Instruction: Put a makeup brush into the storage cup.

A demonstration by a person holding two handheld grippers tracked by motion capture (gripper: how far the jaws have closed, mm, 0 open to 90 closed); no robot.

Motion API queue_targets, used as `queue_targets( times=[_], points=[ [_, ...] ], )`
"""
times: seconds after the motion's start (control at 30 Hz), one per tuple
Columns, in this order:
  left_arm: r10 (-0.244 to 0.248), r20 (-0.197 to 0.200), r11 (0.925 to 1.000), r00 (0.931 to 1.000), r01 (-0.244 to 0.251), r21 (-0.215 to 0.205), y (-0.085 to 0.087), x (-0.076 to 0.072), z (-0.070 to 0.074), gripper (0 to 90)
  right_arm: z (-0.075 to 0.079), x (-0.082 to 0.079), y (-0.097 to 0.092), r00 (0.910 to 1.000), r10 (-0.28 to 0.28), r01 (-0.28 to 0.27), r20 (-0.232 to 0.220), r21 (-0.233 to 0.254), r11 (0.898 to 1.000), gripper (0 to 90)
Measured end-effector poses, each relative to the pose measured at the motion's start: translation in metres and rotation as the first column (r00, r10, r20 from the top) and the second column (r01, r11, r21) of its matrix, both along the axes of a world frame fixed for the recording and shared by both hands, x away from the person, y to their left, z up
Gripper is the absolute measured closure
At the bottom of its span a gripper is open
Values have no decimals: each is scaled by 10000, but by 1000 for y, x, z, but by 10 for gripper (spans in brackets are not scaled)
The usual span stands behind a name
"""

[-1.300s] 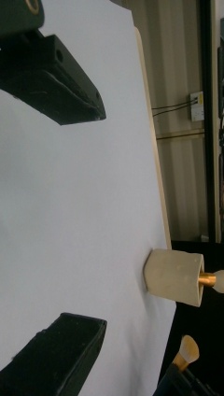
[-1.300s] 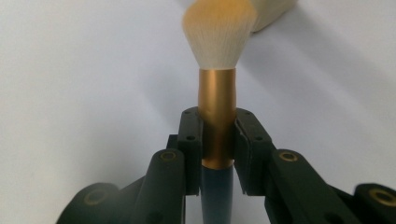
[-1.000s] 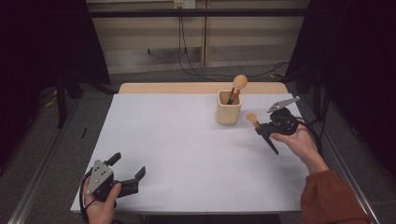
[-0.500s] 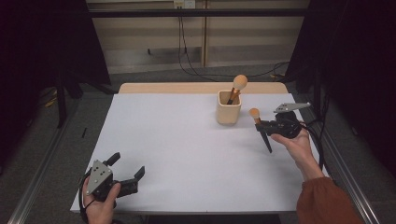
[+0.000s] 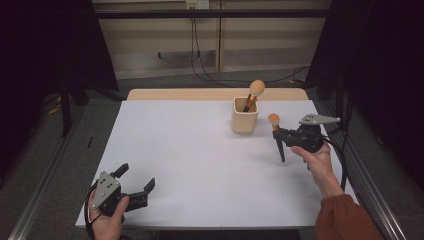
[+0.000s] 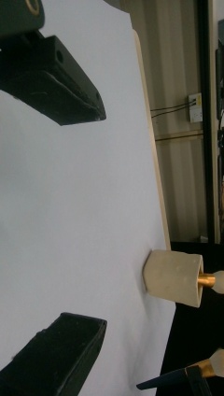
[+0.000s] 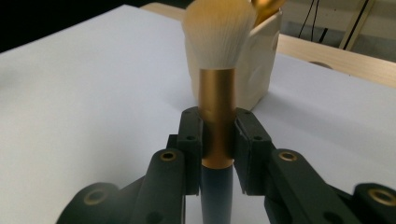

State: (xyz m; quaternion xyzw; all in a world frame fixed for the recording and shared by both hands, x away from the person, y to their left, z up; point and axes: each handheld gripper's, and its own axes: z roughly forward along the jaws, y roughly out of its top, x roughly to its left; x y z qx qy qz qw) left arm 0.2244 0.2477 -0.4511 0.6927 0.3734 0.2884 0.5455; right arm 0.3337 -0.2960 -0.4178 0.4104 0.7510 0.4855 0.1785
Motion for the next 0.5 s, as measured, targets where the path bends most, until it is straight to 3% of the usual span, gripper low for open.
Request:
queue_targets(
  times=[0.1,0.5],
  points=[
    [6,0,10000,10000,-6,-22,0,0,0,24,0,-1,-1,9996,42,-52,295,362,9993,742],
    [5,2,10000,10000,-5,-42,0,0,0,24,4,-1,10,9914,197,-313,1290,886,9956,742]
  ],
)
